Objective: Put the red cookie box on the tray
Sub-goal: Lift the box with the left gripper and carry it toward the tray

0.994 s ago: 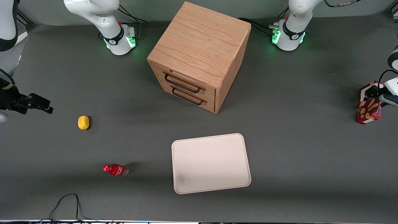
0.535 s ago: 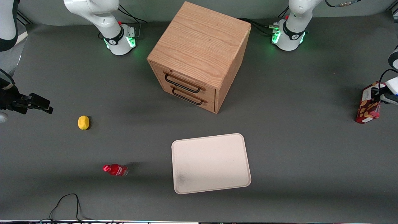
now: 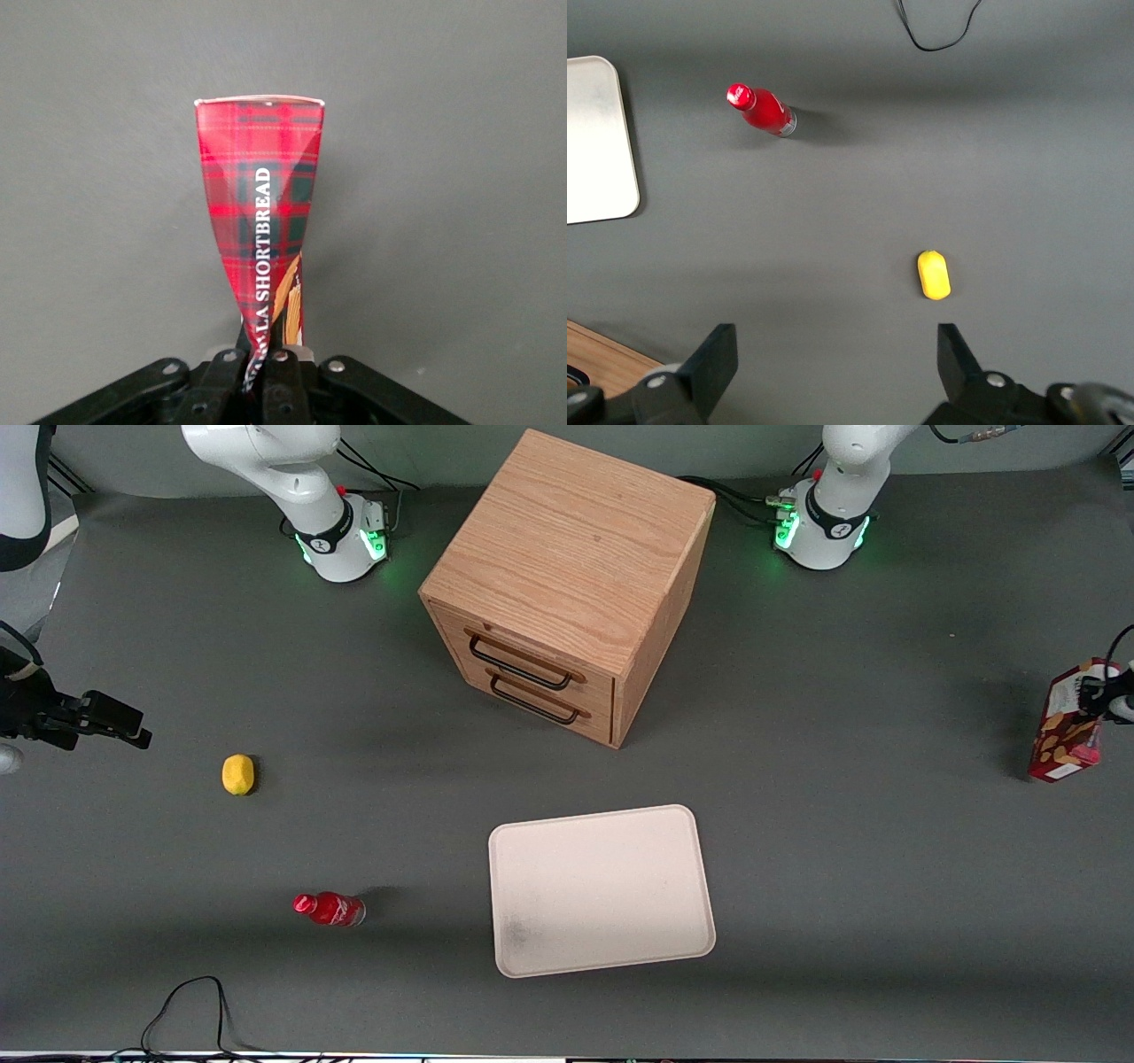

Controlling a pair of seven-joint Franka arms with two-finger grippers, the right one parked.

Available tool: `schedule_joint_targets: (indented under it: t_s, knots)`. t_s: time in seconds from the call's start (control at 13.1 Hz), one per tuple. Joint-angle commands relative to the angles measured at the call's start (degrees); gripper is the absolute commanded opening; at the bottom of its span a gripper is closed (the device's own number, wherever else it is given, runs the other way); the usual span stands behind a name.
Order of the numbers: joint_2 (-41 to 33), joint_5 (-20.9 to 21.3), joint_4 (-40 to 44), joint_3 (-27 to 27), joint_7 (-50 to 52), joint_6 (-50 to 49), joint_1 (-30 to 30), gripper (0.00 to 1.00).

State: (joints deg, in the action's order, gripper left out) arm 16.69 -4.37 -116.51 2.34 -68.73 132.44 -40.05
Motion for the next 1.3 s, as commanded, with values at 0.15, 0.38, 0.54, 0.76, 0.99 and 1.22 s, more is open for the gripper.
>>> schedule_joint_targets:
  t_s: [0.15, 0.38, 0.54, 0.76, 0.99, 1.22]
  knots:
    - [-7.1, 1.63, 11.01, -0.14, 10.69, -19.64, 5.32, 0.0]
    - [-7.73, 4.54, 22.42, -0.14, 20.18, -34.13, 9.8, 0.0]
    - [-7.81, 5.94, 29.11, -0.06, 25.63, -41.7, 12.78, 0.0]
    - [-7.37, 6.65, 36.86, -0.06, 31.62, -50.68, 16.13, 0.0]
    - [-7.29, 6.48, 40.21, -0.06, 38.03, -54.3, 19.56, 0.0]
    - [-6.58, 5.86, 40.31, 0.03, 44.54, -54.57, 24.38, 0.0]
